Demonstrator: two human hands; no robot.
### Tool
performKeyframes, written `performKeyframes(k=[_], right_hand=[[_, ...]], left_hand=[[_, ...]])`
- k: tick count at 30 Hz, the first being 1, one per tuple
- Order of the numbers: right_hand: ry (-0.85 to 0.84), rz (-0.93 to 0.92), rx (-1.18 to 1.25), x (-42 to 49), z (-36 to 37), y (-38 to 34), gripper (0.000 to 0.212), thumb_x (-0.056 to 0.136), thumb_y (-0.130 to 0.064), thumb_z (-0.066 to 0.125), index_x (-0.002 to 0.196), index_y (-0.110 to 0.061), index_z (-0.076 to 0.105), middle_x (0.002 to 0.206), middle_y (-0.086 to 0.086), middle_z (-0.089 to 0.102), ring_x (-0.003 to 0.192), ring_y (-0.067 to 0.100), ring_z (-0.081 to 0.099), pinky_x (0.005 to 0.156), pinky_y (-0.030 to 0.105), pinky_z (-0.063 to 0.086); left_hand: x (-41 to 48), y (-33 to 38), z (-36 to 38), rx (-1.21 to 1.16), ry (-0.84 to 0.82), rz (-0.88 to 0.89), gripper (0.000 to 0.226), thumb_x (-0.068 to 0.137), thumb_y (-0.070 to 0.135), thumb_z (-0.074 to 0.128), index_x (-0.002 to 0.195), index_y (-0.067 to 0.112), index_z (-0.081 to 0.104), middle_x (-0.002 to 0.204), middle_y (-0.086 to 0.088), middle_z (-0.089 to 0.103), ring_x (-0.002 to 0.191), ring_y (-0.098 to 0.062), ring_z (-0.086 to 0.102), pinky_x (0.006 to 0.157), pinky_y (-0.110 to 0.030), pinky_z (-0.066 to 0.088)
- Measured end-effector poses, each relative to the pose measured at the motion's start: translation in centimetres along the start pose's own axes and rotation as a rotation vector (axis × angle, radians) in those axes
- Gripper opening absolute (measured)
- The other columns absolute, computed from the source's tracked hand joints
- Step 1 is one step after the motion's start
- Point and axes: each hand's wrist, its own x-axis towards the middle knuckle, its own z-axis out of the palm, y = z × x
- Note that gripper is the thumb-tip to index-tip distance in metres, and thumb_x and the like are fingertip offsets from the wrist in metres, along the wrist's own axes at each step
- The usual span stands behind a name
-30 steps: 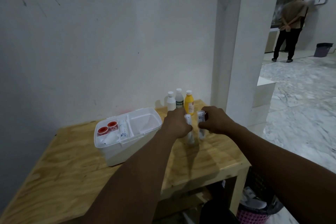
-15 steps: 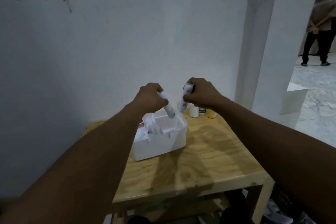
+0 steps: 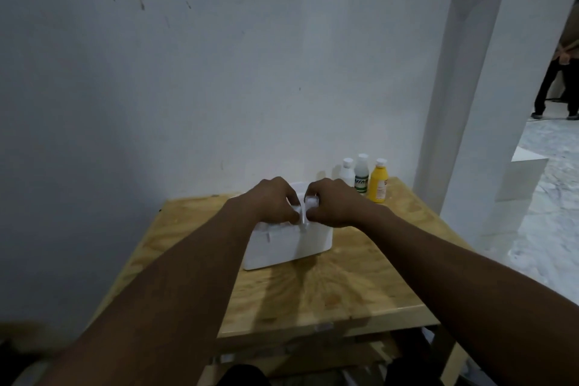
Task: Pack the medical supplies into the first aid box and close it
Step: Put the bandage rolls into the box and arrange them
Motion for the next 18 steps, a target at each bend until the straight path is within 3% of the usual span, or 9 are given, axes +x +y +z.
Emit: performKeyframes(k=[4, 8, 13, 18], right_hand=[[-0.083, -0.001, 0.011, 0.1, -0.4, 0.1, 0.034, 0.078, -0.036, 0.061, 0.106, -0.021, 0.072, 0.113, 0.001, 0.069, 0.102, 0.026, 0.062, 0.091, 0.047, 0.053], [-0.156, -0.011, 0.037, 0.2, -0.7, 0.0, 0.037, 0.085, -0.03, 0.063, 0.113, -0.01, 0.074, 0.112, 0.007, 0.073, 0.098, 0.024, 0.066, 0.085, 0.037, 0.057], [-0.169, -0.025, 0.057, 0.0, -0.8, 0.2, 0.037, 0.084, -0.028, 0.066, 0.114, -0.008, 0.074, 0.111, 0.008, 0.073, 0.097, 0.023, 0.067, 0.085, 0.036, 0.058], [-0.168, -0.051, 0.067, -0.1, -1.2, 0.4, 0.039, 0.083, -0.027, 0.067, 0.117, -0.009, 0.073, 0.115, 0.007, 0.073, 0.1, 0.022, 0.067, 0.088, 0.037, 0.057]], left_hand=[[0.3, 0.2, -0.2, 0.015, -0.067, 0.01, 0.032, 0.08, 0.027, 0.079, 0.111, 0.018, 0.079, 0.095, -0.002, 0.074, 0.076, -0.013, 0.063, 0.073, -0.026, 0.052], [0.3, 0.4, -0.6, 0.031, -0.113, 0.009, 0.03, 0.082, 0.027, 0.076, 0.111, 0.02, 0.079, 0.098, -0.001, 0.074, 0.079, -0.013, 0.064, 0.071, -0.025, 0.051], [0.2, 0.5, -1.0, 0.043, -0.156, -0.017, 0.029, 0.08, 0.027, 0.075, 0.108, 0.021, 0.08, 0.103, -0.001, 0.076, 0.087, -0.018, 0.07, 0.082, -0.034, 0.058], [0.1, 0.7, -1.1, 0.035, -0.159, -0.035, 0.031, 0.08, 0.026, 0.075, 0.11, 0.019, 0.079, 0.105, -0.002, 0.076, 0.087, -0.018, 0.07, 0.081, -0.032, 0.058]])
